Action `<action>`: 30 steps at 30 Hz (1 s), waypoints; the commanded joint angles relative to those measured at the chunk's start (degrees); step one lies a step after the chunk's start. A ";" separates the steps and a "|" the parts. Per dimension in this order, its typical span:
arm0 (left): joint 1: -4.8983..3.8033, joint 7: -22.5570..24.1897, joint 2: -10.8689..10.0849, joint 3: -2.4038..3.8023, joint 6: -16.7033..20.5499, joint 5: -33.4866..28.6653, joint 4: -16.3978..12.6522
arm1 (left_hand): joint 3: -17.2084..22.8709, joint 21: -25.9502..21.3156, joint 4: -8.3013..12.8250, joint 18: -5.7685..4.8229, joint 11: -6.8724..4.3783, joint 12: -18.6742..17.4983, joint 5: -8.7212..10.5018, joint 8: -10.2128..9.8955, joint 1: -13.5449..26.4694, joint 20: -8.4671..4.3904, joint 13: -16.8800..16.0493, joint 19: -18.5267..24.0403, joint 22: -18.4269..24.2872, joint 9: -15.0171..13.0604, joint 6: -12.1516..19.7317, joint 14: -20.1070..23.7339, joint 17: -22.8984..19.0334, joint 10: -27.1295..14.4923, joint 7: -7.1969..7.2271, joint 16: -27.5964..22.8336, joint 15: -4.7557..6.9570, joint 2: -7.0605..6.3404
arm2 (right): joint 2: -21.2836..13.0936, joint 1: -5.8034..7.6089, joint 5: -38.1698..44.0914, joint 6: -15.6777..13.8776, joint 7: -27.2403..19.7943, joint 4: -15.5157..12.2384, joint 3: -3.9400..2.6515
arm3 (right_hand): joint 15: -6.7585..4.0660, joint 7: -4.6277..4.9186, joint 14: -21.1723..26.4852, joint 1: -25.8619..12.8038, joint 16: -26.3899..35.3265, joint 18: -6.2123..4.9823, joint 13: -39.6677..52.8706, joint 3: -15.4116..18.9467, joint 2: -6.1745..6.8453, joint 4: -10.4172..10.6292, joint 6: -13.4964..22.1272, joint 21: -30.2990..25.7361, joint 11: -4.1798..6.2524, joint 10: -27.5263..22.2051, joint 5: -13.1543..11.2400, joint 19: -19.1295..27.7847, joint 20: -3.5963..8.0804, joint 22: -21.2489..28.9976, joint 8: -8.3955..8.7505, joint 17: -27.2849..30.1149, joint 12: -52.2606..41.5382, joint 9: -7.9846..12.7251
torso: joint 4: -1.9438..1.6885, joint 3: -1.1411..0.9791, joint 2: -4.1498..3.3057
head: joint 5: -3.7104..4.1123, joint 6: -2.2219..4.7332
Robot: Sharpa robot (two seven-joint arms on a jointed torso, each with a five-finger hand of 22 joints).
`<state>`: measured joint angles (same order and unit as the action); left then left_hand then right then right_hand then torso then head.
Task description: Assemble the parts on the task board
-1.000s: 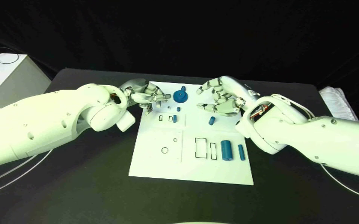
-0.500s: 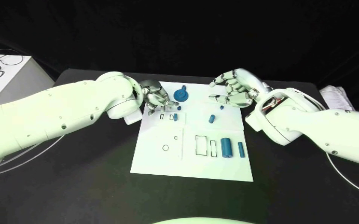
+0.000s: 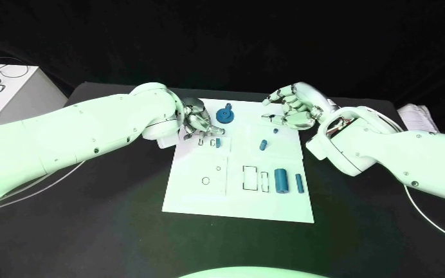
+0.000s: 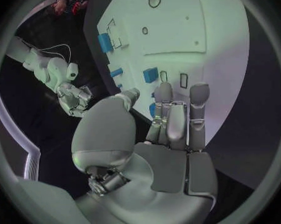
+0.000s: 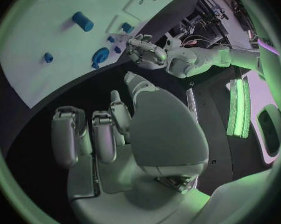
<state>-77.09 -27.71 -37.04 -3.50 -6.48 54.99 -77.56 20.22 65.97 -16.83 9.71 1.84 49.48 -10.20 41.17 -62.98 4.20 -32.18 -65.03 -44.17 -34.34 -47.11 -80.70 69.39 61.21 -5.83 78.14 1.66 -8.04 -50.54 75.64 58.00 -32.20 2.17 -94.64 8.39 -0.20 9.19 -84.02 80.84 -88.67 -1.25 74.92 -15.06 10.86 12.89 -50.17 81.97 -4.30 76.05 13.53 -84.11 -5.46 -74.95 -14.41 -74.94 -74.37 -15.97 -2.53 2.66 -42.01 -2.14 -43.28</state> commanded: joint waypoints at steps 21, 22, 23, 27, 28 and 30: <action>-0.08 -0.89 2.11 -0.91 -5.52 0.74 1.94 | -0.81 0.53 0.06 -1.04 -0.09 0.55 0.02 0.30 1.23 -0.02 -0.19 -0.35 -0.37 -0.53 0.72 -0.39 0.21 -0.63 0.08 0.52 0.04 0.03 | 0.81 -0.05 -0.48 0.64 0.45 0.80 -0.02 | 0.08 0.04 -5.22 0.30 0.36 -1.00 -0.02 -0.41 0.33 0.01 -0.23 -0.53 0.00 -0.54 0.32 -2.24 -0.20 -8.30 -0.25 -12.14 0.47 0.12 | -0.11 0.16 -0.09 | 0.54 -1.14; -0.08 -0.87 2.15 -0.97 -5.60 0.66 2.01 | -0.81 0.55 0.10 -1.04 -0.10 0.58 -0.01 0.32 1.14 -0.02 -0.20 -0.35 -0.38 -0.58 0.75 -0.40 0.26 -0.66 0.09 0.56 0.04 0.05 | 0.86 -0.07 -0.48 0.65 0.49 0.85 -0.02 | 0.08 0.04 -5.22 0.30 0.36 -1.00 -0.02 -0.41 0.33 0.01 -0.23 -0.53 0.00 -0.54 0.32 -2.24 -0.20 -8.30 -0.25 -12.14 0.47 0.12 | -0.11 0.11 -0.09 | 0.54 -1.17; -0.08 -0.86 2.19 -1.02 -5.68 0.57 2.06 | -0.81 0.55 0.11 -1.04 -0.11 0.59 -0.01 0.32 1.11 -0.02 -0.21 -0.34 -0.38 -0.60 0.76 -0.40 0.25 -0.66 0.10 0.56 0.04 0.05 | 0.90 -0.08 -0.48 0.66 0.50 0.88 -0.02 | 0.08 0.04 -5.22 0.30 0.36 -1.00 -0.02 -0.41 0.33 0.01 -0.23 -0.53 0.00 -0.54 0.32 -2.24 -0.20 -8.30 -0.25 -12.14 0.47 0.12 | -0.09 0.11 -0.09 | 0.53 -1.18; -0.07 -0.79 2.39 -1.15 -5.83 0.16 2.16 | -0.81 0.56 0.12 -1.04 -0.11 0.61 -0.02 0.33 1.07 -0.02 -0.22 -0.33 -0.37 -0.63 0.77 -0.39 0.25 -0.67 0.10 0.56 0.05 0.06 | 1.00 -0.10 -0.48 0.74 0.54 0.93 -0.02 | 0.08 0.04 -5.22 0.30 0.36 -1.00 -0.02 -0.41 0.33 0.01 -0.23 -0.53 0.00 -0.54 0.32 -2.24 -0.20 -8.30 -0.25 -12.14 0.47 0.12 | -0.06 0.15 -0.10 | 0.57 -1.36; -0.06 -0.78 2.44 -1.17 -5.88 0.02 2.17 | -0.81 0.56 0.12 -1.04 -0.11 0.61 -0.02 0.33 1.07 -0.02 -0.22 -0.33 -0.37 -0.63 0.77 -0.39 0.25 -0.67 0.10 0.56 0.05 0.06 | 1.03 -0.11 -0.48 0.78 0.56 0.96 -0.02 | 0.08 0.04 -5.22 0.30 0.36 -1.00 -0.02 -0.41 0.33 0.01 -0.23 -0.53 0.00 -0.54 0.32 -2.24 -0.20 -8.30 -0.25 -12.14 0.47 0.12 | -0.06 0.16 -0.11 | 0.55 -1.36; -0.06 -0.74 2.52 -1.21 -5.92 -0.20 2.17 | -0.80 0.64 0.18 -1.05 -0.13 0.68 -0.05 0.37 0.81 -0.02 -0.24 -0.37 -0.48 -0.75 0.83 -0.39 0.28 -0.73 0.12 0.60 0.06 0.08 | 1.10 -0.12 -0.48 0.85 0.58 1.01 -0.02 | 0.09 0.05 -5.19 0.22 0.41 -1.02 -0.04 -0.48 0.31 0.08 -0.25 -0.60 -0.01 -0.55 0.39 -2.21 -0.21 -8.25 -0.27 -12.05 0.48 0.13 | -0.08 0.15 -0.13 | 0.57 -1.38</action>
<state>-77.12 -28.59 -34.70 -4.71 -11.11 55.56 -75.41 19.68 66.32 -16.60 9.71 1.68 49.96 -10.20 41.17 -62.09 4.20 -32.38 -65.02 -44.60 -35.06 -46.70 -80.77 69.60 60.99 -5.82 78.38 1.73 -8.03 -49.50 75.56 57.50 -32.00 2.67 -93.68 8.40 -0.20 9.19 -84.03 80.84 -88.46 -1.25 74.91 -15.15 10.86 12.99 -50.17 81.70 -4.30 76.05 13.52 -84.11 -5.45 -74.93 -14.41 -74.93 -74.09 -15.92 -2.61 2.81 -42.12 -1.60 -44.60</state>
